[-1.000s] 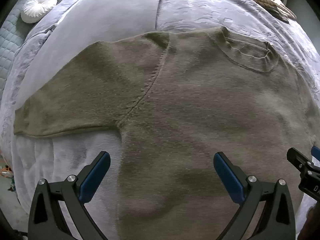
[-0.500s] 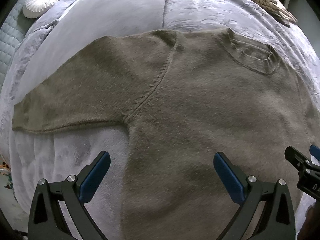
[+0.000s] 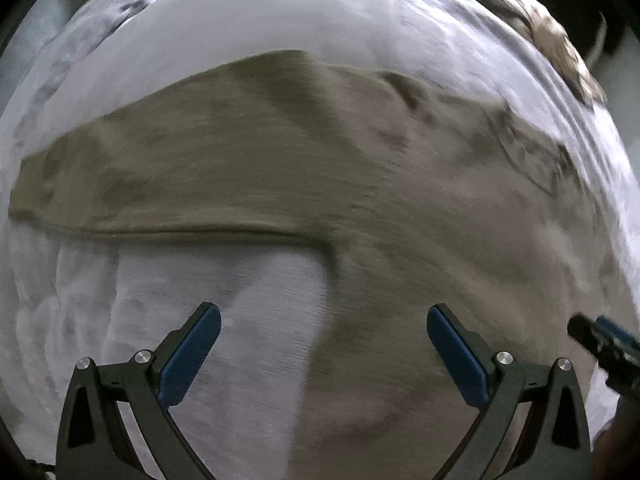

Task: Fold small clothes
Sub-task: 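Grasp the sweater sleeve cuff with the left gripper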

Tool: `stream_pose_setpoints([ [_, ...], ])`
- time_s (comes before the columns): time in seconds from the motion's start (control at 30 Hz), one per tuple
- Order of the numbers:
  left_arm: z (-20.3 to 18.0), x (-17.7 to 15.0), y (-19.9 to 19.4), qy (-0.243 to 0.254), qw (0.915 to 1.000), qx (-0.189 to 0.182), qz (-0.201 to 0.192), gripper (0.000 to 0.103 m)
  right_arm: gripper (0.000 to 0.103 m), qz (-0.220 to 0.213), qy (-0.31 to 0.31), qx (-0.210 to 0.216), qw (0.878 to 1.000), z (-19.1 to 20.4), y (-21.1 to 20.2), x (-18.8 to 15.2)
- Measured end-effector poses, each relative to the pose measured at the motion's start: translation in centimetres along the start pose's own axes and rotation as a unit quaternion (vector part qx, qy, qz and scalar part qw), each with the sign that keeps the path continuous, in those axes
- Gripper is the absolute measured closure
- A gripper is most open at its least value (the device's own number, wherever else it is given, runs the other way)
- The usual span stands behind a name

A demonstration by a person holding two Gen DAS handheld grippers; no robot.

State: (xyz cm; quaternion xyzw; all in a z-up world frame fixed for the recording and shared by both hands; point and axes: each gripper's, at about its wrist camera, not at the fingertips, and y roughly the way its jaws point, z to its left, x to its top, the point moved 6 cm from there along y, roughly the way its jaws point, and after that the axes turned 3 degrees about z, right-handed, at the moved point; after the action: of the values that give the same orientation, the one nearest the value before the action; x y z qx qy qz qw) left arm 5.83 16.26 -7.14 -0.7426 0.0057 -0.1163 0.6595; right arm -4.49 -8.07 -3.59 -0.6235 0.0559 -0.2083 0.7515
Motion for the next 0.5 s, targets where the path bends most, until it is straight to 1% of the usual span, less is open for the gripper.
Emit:
stream_pose_setpoints([
  [0.03, 1.2, 0.2, -0.1, -0.011, 0.9999, -0.007, -0.005, 0.0, 0.0, 0.004, -0.01, 0.011, 1.0, 0.9, 0.0, -0.3],
  [0.07, 3.3, 0.6, -0.4, -0.03, 0.9993, -0.016, -0.017, 0.0, 0.0, 0.005, -0.022, 0.014, 1.0, 1.7, -0.1, -0.5],
  [0.1, 4.4, 0.7, -0.6, -0.041, 0.9987, -0.019, -0.025, 0.0, 0.0, 0.004, -0.031, 0.013, 0.999, 2.3, -0.2, -0.7],
  [0.17, 8.4, 1.3, -1.2, -0.081, 0.995, -0.024, -0.053, 0.0, 0.0, 0.005, -0.044, 0.013, 0.999, 3.3, -0.4, -1.1],
  [0.2, 10.4, 1.6, -1.4, -0.102, 0.9924, -0.025, -0.065, 0.0, 0.0, 0.006, -0.047, 0.013, 0.999, 4.3, -0.4, -1.3],
  [0.23, 13.1, 1.9, -1.4, -0.128, 0.9883, -0.028, -0.078, 0.0, 0.0, 0.009, -0.048, 0.011, 0.999, 4.5, -0.3, -1.3],
  [0.3, 16.4, 2.1, -1.2, -0.155, 0.9829, -0.033, -0.094, 0.0, 0.0, 0.015, -0.052, 0.007, 0.999, 5.1, -0.1, -1.5],
  [0.37, 19.0, 2.3, -0.5, -0.179, 0.9772, -0.046, -0.104, 0.0, 0.0, 0.023, -0.057, -0.007, 0.998, 5.6, 0.9, -1.2],
  [0.4, 20.1, 2.4, 0.0, -0.192, 0.9737, -0.058, -0.107, 0.0, 0.0, 0.029, -0.06, -0.017, 0.998, 5.7, 1.8, -0.8],
  [0.47, 21.6, 3.2, 0.8, -0.212, 0.9673, -0.077, -0.115, 0.0, 0.0, 0.034, -0.063, -0.02, 0.997, 6.3, 1.9, -1.1],
  [0.5, 22.3, 3.8, 1.1, -0.222, 0.9631, -0.087, -0.124, 0.0, 0.0, 0.037, -0.065, -0.029, 0.997, 6.2, 2.6, -0.8],
])
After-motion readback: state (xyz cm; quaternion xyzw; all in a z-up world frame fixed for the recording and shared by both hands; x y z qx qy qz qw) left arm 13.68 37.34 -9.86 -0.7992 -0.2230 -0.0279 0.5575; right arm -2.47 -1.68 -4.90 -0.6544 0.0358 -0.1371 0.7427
